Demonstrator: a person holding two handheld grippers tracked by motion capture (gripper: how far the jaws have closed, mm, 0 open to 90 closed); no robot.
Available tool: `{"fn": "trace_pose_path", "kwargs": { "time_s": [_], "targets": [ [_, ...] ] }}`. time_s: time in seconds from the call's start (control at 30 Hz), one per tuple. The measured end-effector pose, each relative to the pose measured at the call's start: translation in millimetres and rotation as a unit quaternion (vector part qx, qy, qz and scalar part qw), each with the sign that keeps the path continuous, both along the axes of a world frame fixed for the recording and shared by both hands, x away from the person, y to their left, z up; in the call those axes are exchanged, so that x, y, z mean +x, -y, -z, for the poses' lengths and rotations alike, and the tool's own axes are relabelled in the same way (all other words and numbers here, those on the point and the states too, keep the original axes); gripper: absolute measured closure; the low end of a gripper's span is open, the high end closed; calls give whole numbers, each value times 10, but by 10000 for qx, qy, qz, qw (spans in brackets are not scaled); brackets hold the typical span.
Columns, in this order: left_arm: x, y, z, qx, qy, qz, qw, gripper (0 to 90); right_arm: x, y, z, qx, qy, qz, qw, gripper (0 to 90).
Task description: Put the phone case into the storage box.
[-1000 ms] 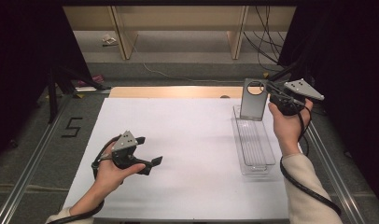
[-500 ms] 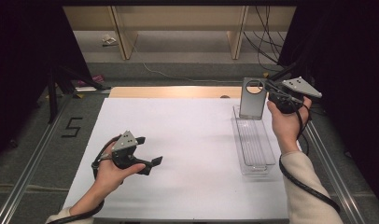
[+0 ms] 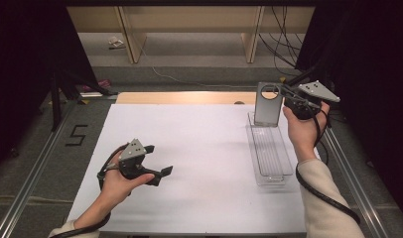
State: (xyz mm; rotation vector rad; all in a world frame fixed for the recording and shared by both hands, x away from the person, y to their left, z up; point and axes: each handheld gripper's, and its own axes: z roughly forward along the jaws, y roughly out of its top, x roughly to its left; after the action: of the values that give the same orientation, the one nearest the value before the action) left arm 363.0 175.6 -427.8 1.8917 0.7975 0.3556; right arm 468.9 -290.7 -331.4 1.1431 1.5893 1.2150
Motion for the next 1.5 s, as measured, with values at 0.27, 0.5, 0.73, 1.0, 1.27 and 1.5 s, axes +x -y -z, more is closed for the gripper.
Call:
{"fn": "trace_pose_path", "kwargs": {
  "time_s": [0.27,0.5,0.73,1.0,1.27,1.5],
  "targets": [
    [1,-1,0,-3,-1,0,10000,1,43,4,7,-3,-27,32,10000,854],
    [1,-2,-1,-2,1,-2,10000,1,91,-3,10,-20,-50,64,10000,853],
    [4,-3,1,-12,-6,4,10000,2,139,-3,40,-55,-104,96,9999,853],
    [5,-1,3,-19,-15,14,10000,2,190,-1,74,-101,-152,140,9997,853],
    [5,-2,1,-23,-10,17,10000,2,236,-4,113,-130,-204,165,9996,853],
    [6,0,4,-18,-13,21,10000,2,269,-11,150,-163,-245,143,9995,853]
  ]
}}
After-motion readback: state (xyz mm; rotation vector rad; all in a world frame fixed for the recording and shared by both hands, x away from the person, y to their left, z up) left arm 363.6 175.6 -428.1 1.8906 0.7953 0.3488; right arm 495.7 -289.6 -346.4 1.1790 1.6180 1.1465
